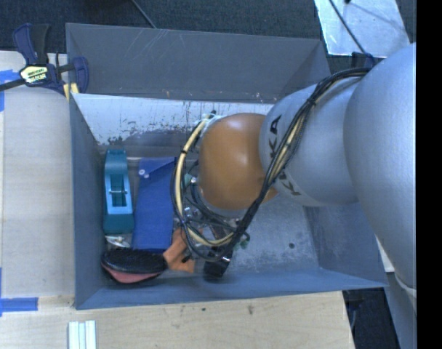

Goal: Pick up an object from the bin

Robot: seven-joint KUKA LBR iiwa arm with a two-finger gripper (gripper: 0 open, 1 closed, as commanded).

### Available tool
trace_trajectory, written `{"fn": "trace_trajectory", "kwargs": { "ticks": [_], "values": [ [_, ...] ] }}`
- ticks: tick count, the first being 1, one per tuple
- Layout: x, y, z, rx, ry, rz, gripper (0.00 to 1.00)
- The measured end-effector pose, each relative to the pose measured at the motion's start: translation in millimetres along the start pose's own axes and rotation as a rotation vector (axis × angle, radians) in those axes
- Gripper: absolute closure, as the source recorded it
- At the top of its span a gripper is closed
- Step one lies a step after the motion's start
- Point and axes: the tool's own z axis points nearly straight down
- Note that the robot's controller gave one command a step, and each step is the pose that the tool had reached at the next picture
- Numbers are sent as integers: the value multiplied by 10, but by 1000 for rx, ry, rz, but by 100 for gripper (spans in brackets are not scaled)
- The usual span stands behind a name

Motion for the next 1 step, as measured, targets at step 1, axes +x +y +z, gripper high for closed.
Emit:
{"fn": "trace_trajectory", "kwargs": {
  "ticks": [1],
  "values": [
    [-5,-4,-82,-1,-5,1,100]
  ]
}}
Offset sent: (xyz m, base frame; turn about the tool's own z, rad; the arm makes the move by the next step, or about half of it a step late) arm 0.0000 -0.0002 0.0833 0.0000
